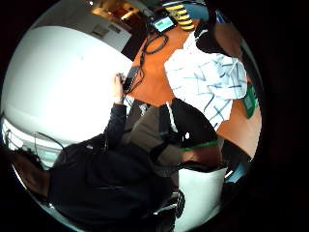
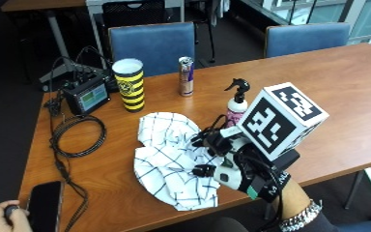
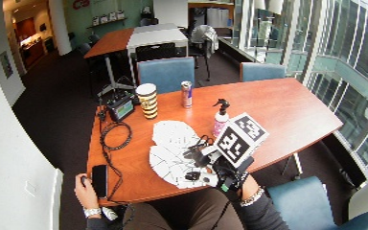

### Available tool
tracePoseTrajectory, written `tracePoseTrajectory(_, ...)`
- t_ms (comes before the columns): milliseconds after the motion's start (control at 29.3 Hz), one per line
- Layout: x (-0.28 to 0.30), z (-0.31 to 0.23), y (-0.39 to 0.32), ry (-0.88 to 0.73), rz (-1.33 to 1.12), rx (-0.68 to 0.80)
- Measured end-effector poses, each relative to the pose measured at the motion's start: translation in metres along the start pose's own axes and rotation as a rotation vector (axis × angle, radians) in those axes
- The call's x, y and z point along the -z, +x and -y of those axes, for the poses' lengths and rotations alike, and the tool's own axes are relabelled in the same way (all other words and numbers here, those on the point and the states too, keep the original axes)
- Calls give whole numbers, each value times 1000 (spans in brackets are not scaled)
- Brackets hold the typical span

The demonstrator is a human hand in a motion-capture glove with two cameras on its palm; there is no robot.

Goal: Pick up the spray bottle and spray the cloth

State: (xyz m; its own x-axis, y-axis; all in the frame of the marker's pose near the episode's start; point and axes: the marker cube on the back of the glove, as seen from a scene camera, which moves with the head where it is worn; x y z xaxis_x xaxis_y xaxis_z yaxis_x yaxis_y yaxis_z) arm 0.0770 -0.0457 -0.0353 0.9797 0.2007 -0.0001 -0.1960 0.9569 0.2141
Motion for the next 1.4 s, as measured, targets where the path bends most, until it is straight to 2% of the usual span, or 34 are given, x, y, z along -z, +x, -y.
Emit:
tracePoseTrajectory(341, 32, 66, 59, 224, 40, -197)
tracePoseTrajectory(546, 46, 83, 109, 405, 104, -418)
tracePoseTrajectory(853, 21, 103, 151, 315, 482, -635)
tracePoseTrajectory(1195, -15, 102, 154, 225, 388, -748)
tracePoseTrajectory(1400, -23, 100, 154, 242, 434, -792)
